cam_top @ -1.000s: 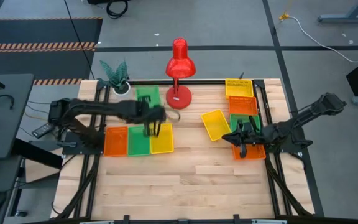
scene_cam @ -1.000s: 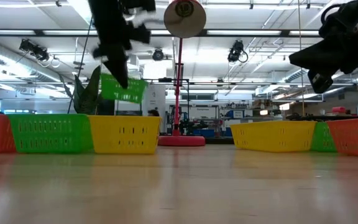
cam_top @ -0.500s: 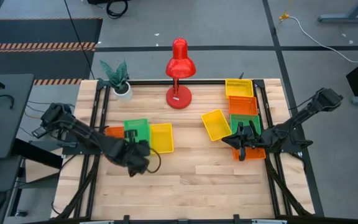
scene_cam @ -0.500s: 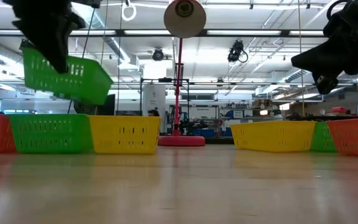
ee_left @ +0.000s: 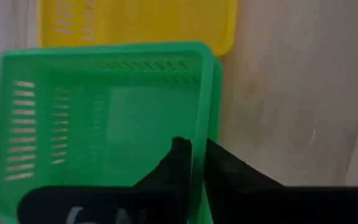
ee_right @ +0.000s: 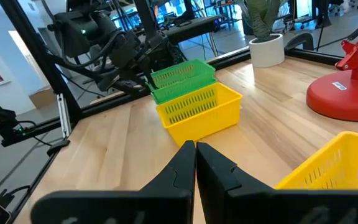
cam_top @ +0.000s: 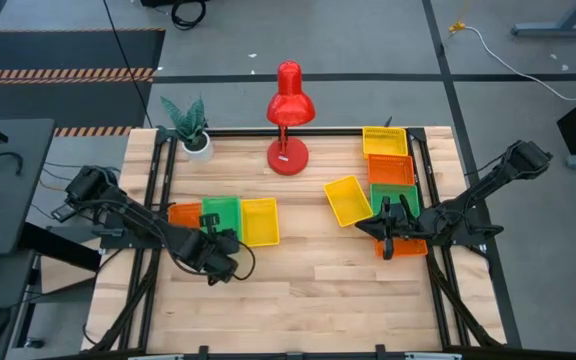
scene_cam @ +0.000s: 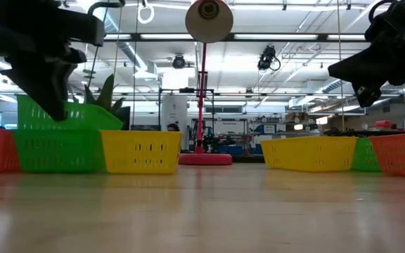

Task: Stack baskets by color
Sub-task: Stack the top left green bin on the left green bin, then stack the bottom right yellow bin on the left yellow bin

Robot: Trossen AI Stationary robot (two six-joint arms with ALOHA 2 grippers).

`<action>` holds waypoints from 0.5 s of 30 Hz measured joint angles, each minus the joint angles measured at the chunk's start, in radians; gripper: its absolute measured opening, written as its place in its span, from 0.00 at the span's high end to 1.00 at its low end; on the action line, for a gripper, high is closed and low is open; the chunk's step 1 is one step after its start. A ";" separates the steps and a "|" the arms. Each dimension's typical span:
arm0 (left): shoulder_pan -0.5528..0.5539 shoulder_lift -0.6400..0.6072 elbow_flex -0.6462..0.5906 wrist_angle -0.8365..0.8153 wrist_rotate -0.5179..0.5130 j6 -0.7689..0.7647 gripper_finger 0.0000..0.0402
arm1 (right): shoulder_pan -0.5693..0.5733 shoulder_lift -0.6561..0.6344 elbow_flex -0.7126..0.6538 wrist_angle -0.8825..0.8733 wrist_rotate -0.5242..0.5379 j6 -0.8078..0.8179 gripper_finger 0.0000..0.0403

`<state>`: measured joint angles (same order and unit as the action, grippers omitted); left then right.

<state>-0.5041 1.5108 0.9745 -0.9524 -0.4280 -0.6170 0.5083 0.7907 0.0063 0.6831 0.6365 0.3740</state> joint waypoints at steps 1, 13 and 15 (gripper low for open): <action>0.000 0.000 0.000 0.000 0.001 0.000 0.87 | 0.000 0.002 0.000 0.006 0.000 0.000 0.95; 0.001 -0.141 0.000 -0.009 -0.054 -0.028 0.64 | 0.000 0.013 0.000 0.027 0.000 0.000 0.95; -0.006 -0.177 0.000 -0.006 -0.097 -0.057 0.62 | 0.000 0.013 0.000 0.027 0.000 0.000 0.95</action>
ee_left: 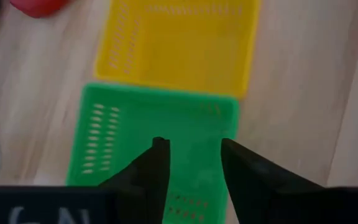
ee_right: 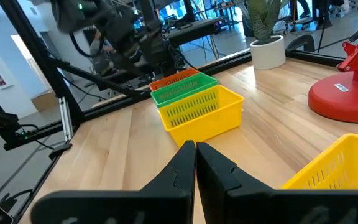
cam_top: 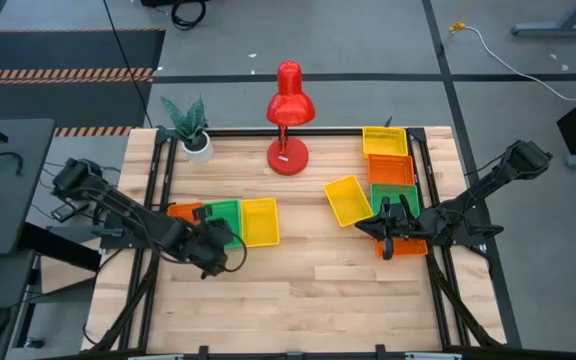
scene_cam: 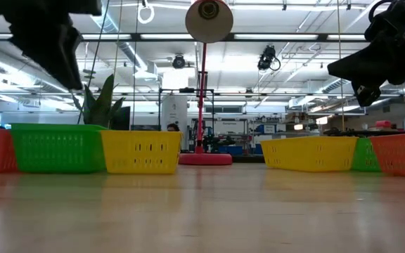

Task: Stack baskets by color
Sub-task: Stack the bottom right yellow bin on the left yellow bin

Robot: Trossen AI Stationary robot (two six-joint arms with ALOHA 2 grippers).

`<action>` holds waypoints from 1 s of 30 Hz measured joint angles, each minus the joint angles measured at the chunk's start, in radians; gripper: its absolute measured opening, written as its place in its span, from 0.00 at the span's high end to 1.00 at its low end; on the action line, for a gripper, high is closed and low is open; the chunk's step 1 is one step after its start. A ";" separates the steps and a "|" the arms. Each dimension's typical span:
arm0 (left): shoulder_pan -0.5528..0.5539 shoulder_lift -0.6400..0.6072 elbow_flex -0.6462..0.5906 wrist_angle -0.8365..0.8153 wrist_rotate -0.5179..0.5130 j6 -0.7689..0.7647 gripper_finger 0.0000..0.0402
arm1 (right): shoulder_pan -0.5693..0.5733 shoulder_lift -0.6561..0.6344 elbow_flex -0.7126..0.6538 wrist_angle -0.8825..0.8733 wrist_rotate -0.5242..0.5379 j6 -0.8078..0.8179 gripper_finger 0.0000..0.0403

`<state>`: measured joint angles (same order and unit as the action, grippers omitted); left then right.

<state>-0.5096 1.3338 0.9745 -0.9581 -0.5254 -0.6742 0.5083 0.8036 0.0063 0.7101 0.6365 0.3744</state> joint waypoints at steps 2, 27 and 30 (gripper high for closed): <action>0.002 -0.017 0.000 0.014 -0.006 -0.026 0.62 | 0.000 0.000 0.000 0.000 0.000 0.000 0.95; 0.007 0.324 0.000 1.108 -0.346 0.611 0.74 | 0.009 0.092 0.059 0.091 -0.263 -0.188 0.95; 0.019 0.336 0.000 1.117 -0.335 0.612 0.74 | 0.000 0.092 0.167 -0.083 -0.219 -0.233 0.95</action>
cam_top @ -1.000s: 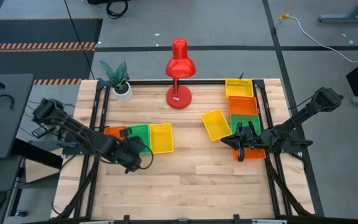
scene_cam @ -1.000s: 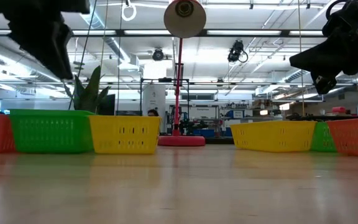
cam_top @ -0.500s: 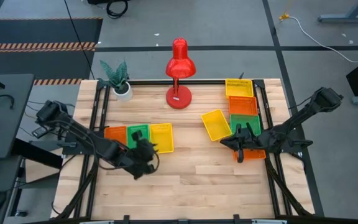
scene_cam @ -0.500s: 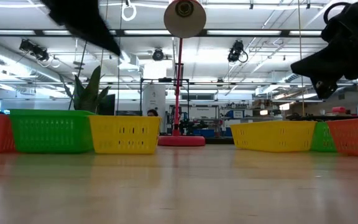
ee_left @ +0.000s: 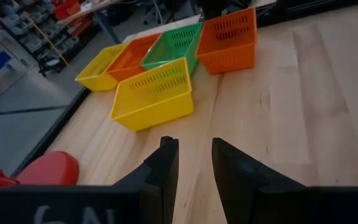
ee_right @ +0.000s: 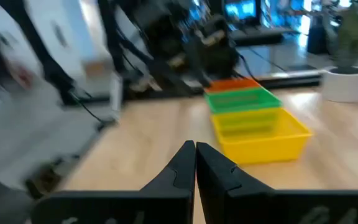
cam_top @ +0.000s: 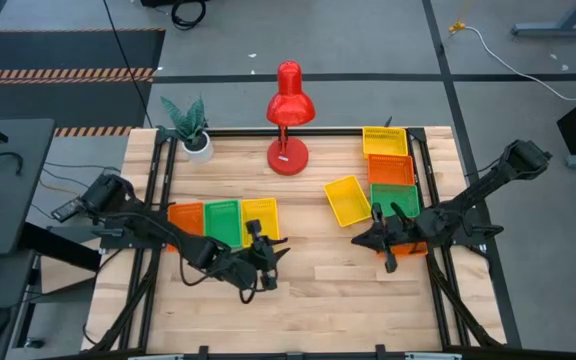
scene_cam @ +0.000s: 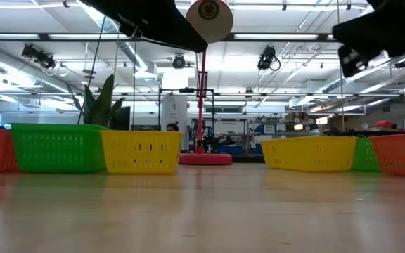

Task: Stack baskets by color
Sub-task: Stack the bottom right yellow bin on the left yellow bin

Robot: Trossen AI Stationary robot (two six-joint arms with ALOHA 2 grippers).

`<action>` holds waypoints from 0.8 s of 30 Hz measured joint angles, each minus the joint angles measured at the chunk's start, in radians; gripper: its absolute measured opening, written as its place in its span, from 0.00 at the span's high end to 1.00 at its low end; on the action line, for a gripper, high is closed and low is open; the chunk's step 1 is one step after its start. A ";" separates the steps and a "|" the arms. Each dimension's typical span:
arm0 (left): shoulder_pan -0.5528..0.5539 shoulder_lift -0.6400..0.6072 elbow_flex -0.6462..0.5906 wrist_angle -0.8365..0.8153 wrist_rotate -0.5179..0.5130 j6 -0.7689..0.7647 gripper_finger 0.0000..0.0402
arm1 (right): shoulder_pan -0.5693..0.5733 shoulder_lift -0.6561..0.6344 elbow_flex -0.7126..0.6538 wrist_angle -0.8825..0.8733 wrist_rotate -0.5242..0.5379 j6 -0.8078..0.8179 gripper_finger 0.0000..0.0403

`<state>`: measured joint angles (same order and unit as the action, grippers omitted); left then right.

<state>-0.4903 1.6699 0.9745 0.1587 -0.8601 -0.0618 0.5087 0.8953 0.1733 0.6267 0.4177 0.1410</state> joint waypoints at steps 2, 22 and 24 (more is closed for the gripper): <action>0.001 0.000 0.000 -0.002 0.000 -0.005 0.74 | -0.013 0.002 0.118 -0.265 0.038 -0.006 0.95; -0.091 -0.047 0.001 -0.221 -0.049 -0.076 0.74 | -0.300 0.457 0.597 -1.273 -0.152 -0.153 0.61; -0.128 -0.073 0.000 -0.291 -0.094 -0.134 0.74 | -0.312 0.483 0.597 -1.292 -0.158 -0.195 0.62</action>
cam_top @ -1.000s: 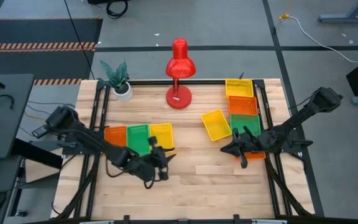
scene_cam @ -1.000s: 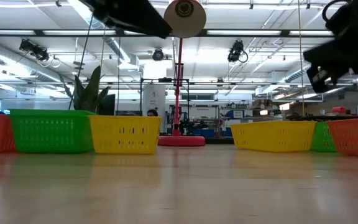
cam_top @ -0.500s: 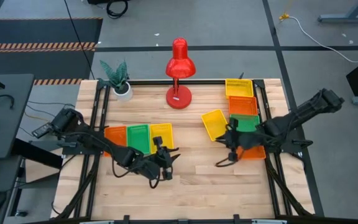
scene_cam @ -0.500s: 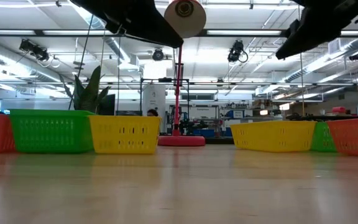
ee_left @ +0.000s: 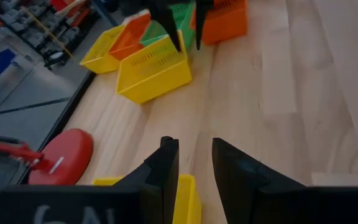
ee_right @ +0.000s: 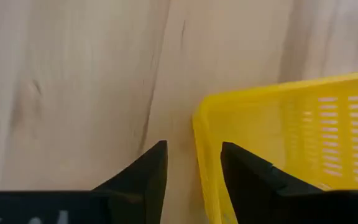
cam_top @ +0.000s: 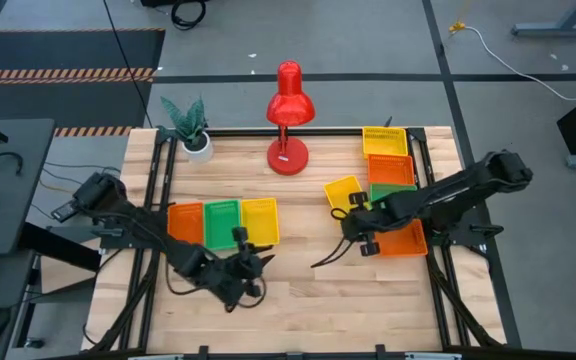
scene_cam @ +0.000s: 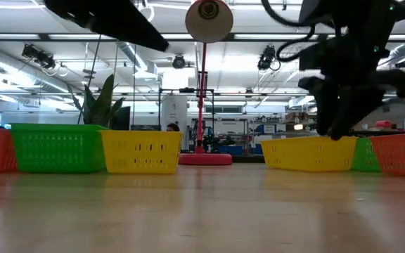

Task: Stack baskets by color
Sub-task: Stack the bottom right yellow bin on the left yellow bin

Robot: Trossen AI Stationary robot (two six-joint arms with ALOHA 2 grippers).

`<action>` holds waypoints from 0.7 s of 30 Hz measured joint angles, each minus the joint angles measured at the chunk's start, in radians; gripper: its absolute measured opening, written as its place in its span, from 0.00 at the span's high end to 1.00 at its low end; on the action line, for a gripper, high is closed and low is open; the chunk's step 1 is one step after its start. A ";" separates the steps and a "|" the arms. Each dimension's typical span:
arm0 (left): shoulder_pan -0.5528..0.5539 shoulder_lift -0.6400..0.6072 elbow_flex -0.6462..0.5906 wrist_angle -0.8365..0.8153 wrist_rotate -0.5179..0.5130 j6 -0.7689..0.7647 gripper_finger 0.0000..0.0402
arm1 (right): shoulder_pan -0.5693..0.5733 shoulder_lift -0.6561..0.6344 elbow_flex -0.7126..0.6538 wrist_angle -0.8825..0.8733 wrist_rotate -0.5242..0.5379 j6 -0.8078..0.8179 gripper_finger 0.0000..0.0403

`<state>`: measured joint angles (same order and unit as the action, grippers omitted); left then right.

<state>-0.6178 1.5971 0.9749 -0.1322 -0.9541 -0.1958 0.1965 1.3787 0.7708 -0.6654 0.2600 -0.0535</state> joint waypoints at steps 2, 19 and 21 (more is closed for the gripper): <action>-0.032 -0.022 0.000 -0.044 -0.037 -0.051 0.74 | -0.013 0.021 0.000 -0.019 0.001 -0.015 0.64; -0.276 -0.150 0.000 -0.270 -0.383 -0.238 0.74 | 0.041 0.192 0.228 0.112 0.075 0.001 0.97; -0.290 -0.164 0.001 -0.272 -0.422 -0.243 0.75 | 0.058 0.248 0.346 0.103 0.104 -0.004 0.97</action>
<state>-0.9076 1.4328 0.9760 -0.4041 -1.3766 -0.4385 0.2549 1.6265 1.1164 -0.5627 0.3643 -0.0571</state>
